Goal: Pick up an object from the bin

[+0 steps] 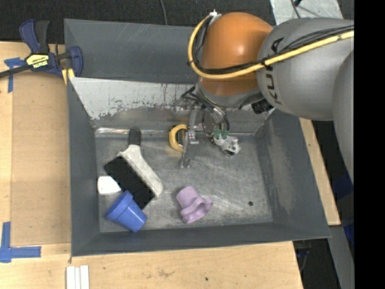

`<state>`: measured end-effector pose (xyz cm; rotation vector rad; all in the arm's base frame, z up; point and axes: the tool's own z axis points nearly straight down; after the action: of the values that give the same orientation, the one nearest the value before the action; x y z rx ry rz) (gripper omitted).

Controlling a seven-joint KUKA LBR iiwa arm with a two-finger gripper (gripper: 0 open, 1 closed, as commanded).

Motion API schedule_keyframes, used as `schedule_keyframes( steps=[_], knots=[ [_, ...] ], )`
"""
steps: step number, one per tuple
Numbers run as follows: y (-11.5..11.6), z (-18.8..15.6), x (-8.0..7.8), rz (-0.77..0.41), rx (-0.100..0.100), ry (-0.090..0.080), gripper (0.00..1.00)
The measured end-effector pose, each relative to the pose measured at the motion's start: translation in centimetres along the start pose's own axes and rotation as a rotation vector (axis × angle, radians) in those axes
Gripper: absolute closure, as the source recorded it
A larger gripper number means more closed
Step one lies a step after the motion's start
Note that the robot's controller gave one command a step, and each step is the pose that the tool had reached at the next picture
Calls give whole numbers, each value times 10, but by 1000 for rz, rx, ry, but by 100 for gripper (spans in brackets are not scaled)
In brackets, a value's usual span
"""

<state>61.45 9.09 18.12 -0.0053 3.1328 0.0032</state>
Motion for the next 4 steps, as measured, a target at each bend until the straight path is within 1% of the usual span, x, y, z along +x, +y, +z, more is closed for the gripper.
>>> schedule_keyframes(
  steps=[1,2,4],
  knots=[
    [-49,68,17,-93,1,2,0],
    [-56,85,3,324,2,-9,100],
    [-56,83,4,325,2,-6,100]
  ],
)
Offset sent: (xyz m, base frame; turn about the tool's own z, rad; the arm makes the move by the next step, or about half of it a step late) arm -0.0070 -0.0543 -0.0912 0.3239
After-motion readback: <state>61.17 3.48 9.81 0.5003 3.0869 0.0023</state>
